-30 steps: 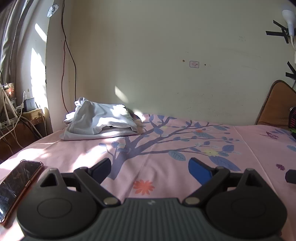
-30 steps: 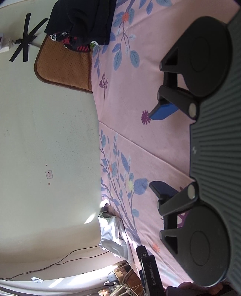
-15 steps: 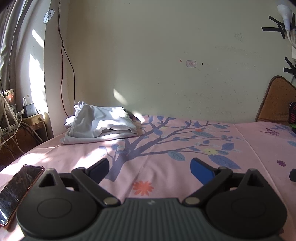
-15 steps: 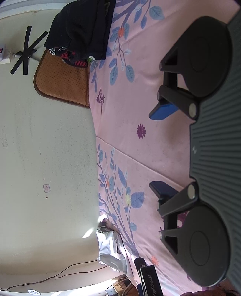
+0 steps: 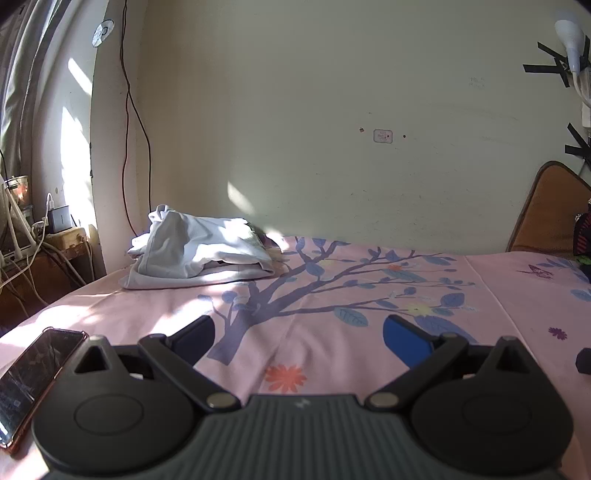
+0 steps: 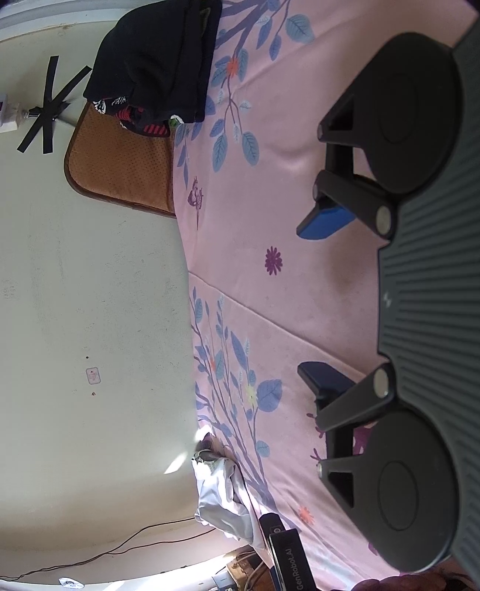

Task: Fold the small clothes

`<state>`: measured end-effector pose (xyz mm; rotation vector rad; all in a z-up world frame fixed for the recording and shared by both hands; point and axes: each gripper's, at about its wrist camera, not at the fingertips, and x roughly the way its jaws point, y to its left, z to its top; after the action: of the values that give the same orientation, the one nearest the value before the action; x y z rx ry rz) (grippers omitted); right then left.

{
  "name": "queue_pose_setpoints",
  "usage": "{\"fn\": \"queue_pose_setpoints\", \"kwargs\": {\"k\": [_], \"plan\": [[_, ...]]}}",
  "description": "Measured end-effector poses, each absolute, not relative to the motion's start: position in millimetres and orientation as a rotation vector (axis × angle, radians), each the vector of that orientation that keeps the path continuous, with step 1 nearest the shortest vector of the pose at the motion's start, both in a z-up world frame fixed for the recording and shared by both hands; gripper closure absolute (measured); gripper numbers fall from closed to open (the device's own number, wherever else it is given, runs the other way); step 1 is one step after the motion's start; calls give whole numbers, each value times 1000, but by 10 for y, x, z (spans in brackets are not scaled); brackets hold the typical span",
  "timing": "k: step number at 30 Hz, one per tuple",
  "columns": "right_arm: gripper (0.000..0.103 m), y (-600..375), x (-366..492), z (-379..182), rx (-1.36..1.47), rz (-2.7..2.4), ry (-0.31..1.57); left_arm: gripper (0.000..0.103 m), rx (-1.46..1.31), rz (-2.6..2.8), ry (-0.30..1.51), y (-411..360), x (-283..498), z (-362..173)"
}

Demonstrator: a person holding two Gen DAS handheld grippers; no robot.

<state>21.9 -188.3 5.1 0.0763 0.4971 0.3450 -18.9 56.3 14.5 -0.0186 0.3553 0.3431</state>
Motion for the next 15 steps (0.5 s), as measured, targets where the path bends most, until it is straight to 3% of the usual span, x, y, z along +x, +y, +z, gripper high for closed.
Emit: {"fn": "queue_pose_setpoints", "kwargs": {"k": [15], "plan": [[28,-1865,206,55,91,401,504,0,-5,353,365,547,-166,137]]}}
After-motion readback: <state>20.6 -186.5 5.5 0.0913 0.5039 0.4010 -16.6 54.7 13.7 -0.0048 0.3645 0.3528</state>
